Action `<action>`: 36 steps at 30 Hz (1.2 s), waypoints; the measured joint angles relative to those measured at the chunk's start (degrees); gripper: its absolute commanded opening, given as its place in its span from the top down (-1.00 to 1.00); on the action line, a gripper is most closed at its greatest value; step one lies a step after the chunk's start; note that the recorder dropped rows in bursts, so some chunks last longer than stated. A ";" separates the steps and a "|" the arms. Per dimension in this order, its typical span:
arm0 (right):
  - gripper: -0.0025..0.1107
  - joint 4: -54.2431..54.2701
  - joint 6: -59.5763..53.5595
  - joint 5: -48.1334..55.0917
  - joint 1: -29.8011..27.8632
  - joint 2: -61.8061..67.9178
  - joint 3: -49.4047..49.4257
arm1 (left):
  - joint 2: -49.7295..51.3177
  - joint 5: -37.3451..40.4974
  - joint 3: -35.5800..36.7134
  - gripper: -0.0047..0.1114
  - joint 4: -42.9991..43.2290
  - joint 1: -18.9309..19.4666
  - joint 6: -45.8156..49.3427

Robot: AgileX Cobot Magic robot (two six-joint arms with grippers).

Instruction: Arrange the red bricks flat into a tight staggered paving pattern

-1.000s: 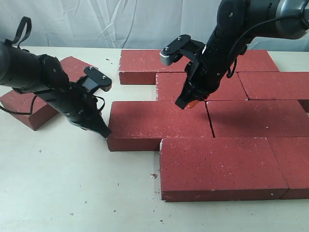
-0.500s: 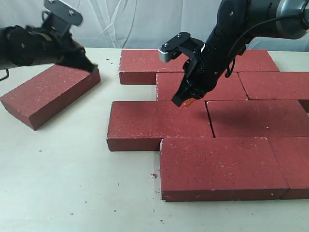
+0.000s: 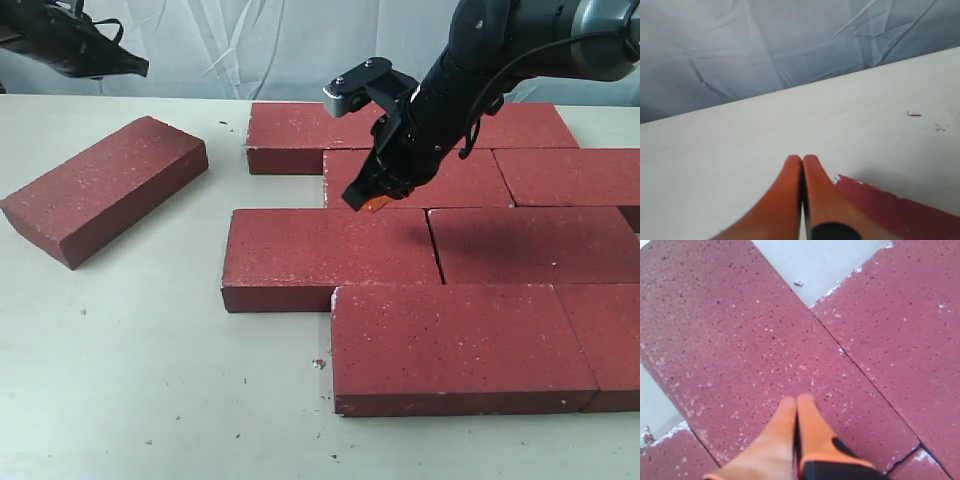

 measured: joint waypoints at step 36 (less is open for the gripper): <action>0.97 0.12 -0.11 -1.67 0.00 0.00 0.00 | 18.53 47.53 -29.54 0.92 -6.67 -3.10 12.63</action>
